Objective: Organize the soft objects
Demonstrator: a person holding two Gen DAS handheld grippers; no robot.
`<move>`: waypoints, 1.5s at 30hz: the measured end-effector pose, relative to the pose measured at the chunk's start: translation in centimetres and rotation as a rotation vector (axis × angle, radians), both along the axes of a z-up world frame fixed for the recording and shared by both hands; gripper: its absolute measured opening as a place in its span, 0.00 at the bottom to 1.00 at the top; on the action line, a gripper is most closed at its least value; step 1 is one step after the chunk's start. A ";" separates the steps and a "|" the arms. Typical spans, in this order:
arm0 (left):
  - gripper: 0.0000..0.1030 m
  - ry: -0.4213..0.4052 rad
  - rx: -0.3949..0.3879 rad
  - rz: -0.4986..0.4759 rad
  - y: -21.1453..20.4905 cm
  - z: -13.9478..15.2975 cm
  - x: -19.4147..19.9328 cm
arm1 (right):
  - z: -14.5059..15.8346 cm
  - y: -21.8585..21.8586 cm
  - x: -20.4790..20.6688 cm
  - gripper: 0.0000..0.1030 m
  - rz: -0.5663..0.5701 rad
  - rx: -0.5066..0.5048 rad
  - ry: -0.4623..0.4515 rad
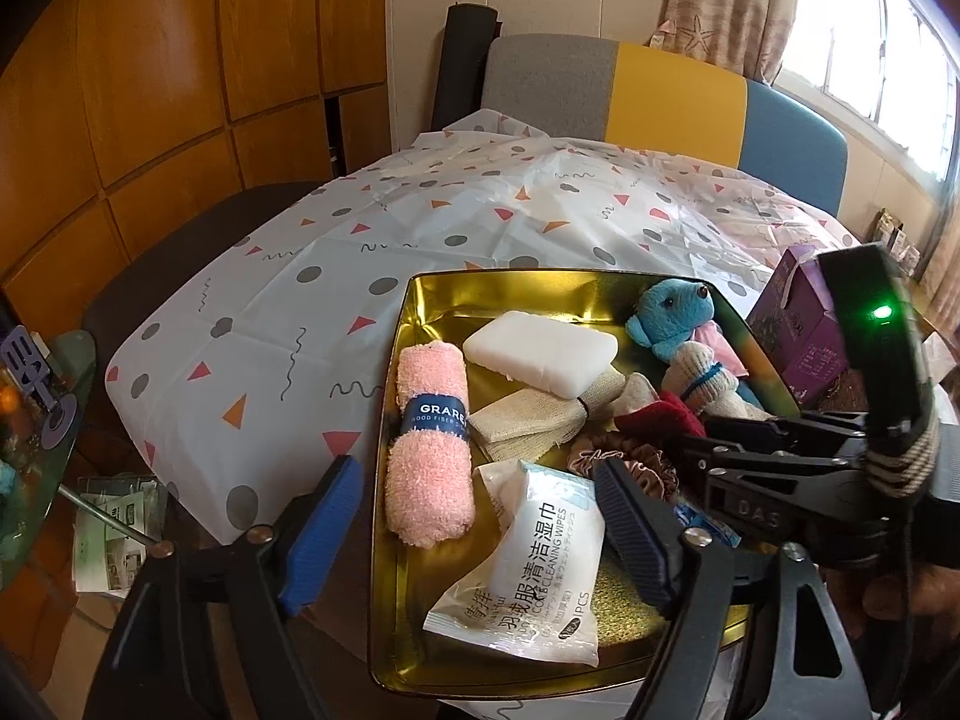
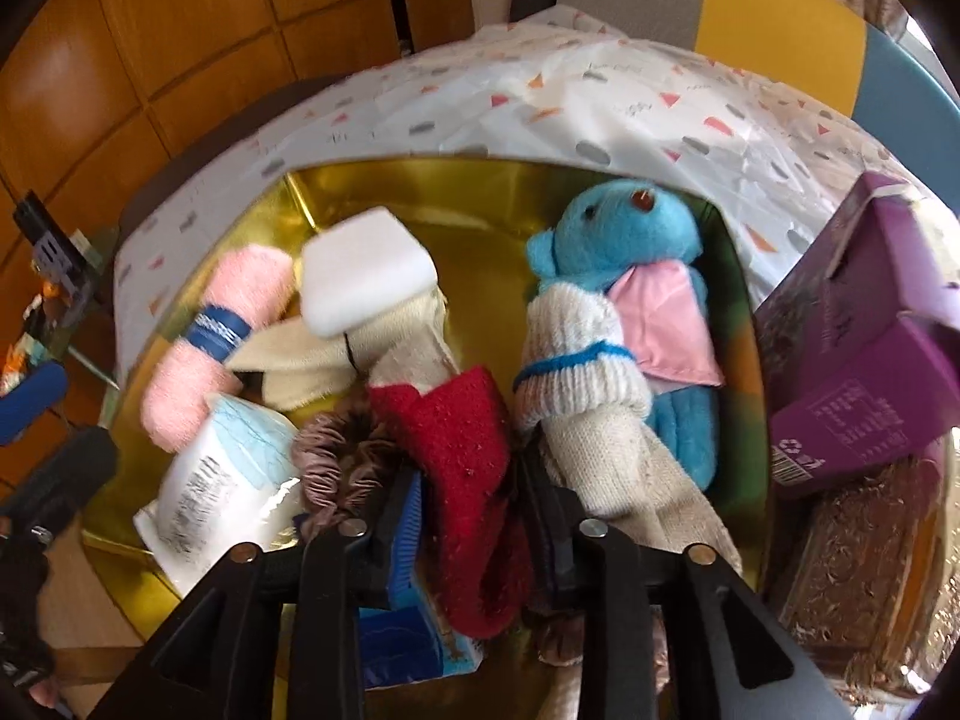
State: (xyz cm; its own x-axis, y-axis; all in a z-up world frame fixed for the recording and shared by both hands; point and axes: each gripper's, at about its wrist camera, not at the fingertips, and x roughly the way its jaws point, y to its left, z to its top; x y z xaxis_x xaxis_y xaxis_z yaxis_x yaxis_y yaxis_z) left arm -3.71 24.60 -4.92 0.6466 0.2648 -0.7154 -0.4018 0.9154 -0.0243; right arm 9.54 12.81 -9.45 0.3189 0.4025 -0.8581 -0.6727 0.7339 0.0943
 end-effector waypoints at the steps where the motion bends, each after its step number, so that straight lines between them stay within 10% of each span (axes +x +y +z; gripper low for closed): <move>1: 0.81 -0.003 0.002 0.002 -0.1 0.1 0.0 | 0.4 -0.3 -0.2 0.32 -0.002 0.013 -0.013; 13: 1.00 -0.053 0.045 0.005 -1.9 1.4 -0.7 | 4.3 -4.5 -3.1 0.36 -0.164 0.088 -0.172; 45: 1.00 -0.082 0.103 0.029 -5.4 2.6 -1.4 | 5.4 -11.0 -5.4 0.36 -0.365 0.105 -0.265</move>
